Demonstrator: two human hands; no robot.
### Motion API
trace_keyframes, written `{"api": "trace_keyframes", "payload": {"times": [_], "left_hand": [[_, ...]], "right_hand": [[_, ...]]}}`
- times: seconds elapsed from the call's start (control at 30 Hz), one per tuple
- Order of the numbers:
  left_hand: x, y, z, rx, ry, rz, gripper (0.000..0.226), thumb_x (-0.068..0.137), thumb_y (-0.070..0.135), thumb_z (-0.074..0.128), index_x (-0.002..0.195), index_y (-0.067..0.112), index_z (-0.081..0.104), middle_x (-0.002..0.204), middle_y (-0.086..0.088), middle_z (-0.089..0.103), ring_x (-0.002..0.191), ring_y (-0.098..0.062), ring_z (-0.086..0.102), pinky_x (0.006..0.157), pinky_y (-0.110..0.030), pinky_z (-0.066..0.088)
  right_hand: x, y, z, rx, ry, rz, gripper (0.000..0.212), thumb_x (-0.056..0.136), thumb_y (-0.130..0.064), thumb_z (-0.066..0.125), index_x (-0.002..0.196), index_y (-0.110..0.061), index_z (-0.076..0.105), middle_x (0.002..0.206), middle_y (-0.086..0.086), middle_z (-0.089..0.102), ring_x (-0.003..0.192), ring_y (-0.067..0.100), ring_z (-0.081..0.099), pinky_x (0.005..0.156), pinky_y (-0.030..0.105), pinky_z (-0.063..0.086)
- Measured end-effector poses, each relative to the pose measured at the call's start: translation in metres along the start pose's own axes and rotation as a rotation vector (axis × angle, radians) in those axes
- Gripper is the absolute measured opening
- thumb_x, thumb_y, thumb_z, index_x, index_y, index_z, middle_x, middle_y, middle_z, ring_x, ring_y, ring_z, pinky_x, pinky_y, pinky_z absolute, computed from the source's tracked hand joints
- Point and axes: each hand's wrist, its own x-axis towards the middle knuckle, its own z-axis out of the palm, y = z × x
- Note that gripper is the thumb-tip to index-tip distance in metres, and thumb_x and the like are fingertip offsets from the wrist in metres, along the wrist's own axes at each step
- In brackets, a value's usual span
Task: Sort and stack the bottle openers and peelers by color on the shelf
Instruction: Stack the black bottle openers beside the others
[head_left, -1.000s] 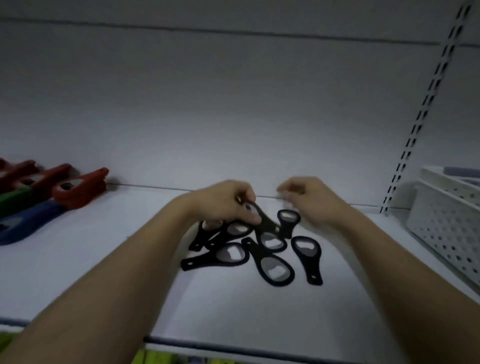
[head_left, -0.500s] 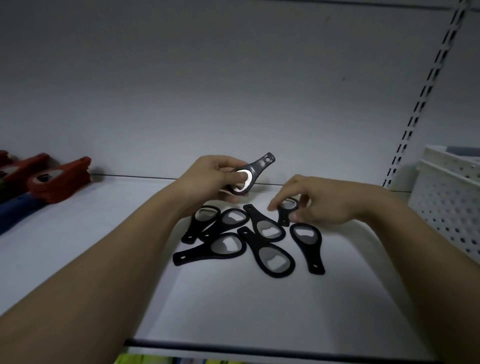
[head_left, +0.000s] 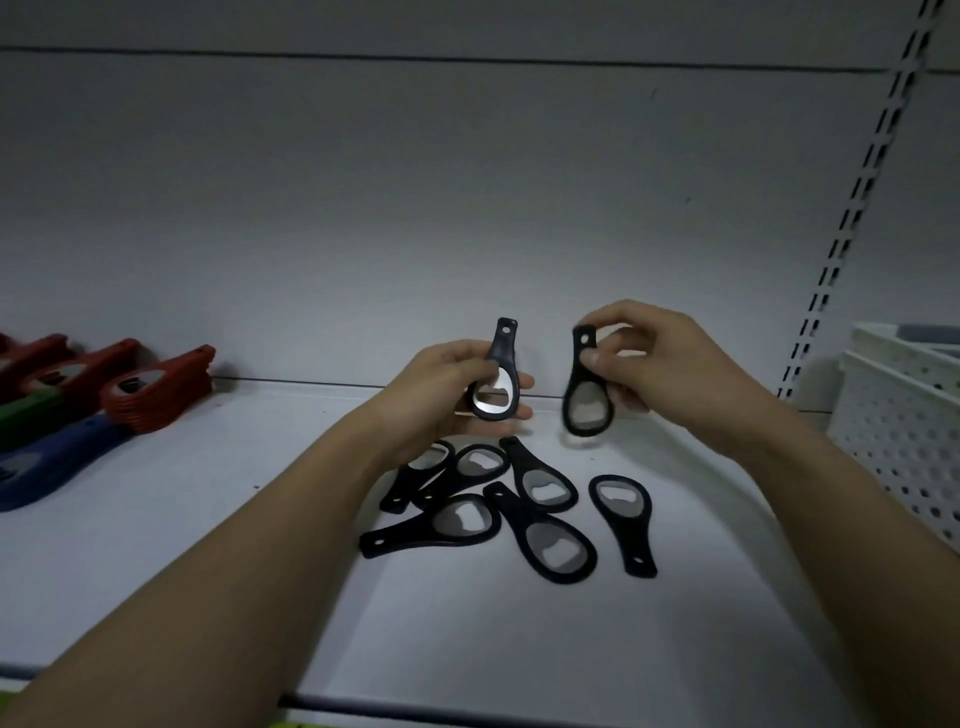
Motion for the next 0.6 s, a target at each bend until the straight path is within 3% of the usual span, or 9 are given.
{"api": "trace_keyframes", "payload": {"times": [0.07, 0.17, 0.23, 0.3, 0.43, 0.6], "left_hand": [[-0.001, 0.002, 0.004, -0.017, -0.025, -0.004, 0.026, 0.103, 0.020, 0.048, 0.117, 0.004, 0.063, 0.097, -0.006, 0.075, 0.085, -0.023, 0.073, 0.068, -0.035, 0.060], [-0.004, 0.004, 0.009, -0.002, -0.117, 0.002, 0.036, 0.097, 0.031, 0.057, 0.122, 0.006, 0.063, 0.105, -0.015, 0.071, 0.092, -0.027, 0.071, 0.068, -0.033, 0.058], [-0.006, 0.004, 0.010, 0.022, -0.176, -0.006, 0.034, 0.094, 0.019, 0.061, 0.126, 0.006, 0.059, 0.117, -0.021, 0.068, 0.100, -0.036, 0.070, 0.066, -0.031, 0.058], [-0.006, 0.002, 0.008, 0.034, -0.209, -0.026, 0.029, 0.097, 0.008, 0.058, 0.126, 0.007, 0.055, 0.116, -0.022, 0.069, 0.094, -0.036, 0.072, 0.061, -0.030, 0.058], [-0.006, 0.004, 0.006, 0.021, -0.154, -0.038, 0.021, 0.103, 0.014, 0.048, 0.122, 0.010, 0.052, 0.108, -0.012, 0.074, 0.091, -0.035, 0.073, 0.049, -0.028, 0.056], [-0.001, 0.002, -0.002, 0.029, 0.064, 0.038, 0.016, 0.101, 0.013, 0.049, 0.116, 0.012, 0.055, 0.103, -0.008, 0.076, 0.081, -0.026, 0.075, 0.049, -0.024, 0.051]], "right_hand": [[-0.003, -0.005, 0.010, 0.232, -0.018, 0.043, 0.014, 0.093, -0.005, 0.063, 0.106, -0.010, 0.065, 0.068, 0.003, 0.066, 0.052, 0.015, 0.056, 0.047, 0.024, 0.042], [-0.006, -0.007, 0.024, 0.301, -0.051, 0.072, 0.009, 0.093, -0.007, 0.064, 0.102, -0.008, 0.066, 0.075, 0.008, 0.068, 0.057, 0.016, 0.059, 0.049, 0.025, 0.045], [-0.006, -0.004, 0.029, 0.226, -0.027, 0.052, 0.010, 0.091, -0.011, 0.067, 0.101, -0.008, 0.068, 0.085, 0.007, 0.069, 0.059, 0.014, 0.059, 0.050, 0.025, 0.046], [-0.005, -0.001, 0.033, 0.141, 0.028, 0.041, 0.014, 0.089, -0.015, 0.070, 0.102, -0.012, 0.067, 0.096, 0.004, 0.068, 0.056, 0.010, 0.060, 0.052, 0.024, 0.048], [-0.003, 0.004, 0.032, 0.038, 0.063, 0.054, 0.020, 0.091, -0.026, 0.069, 0.106, -0.018, 0.060, 0.094, 0.003, 0.066, 0.054, 0.008, 0.059, 0.053, 0.027, 0.048], [-0.003, 0.014, 0.031, -0.322, -0.173, -0.006, 0.011, 0.088, -0.032, 0.070, 0.098, -0.027, 0.066, 0.088, -0.004, 0.065, 0.057, 0.005, 0.055, 0.061, 0.025, 0.046]]}}
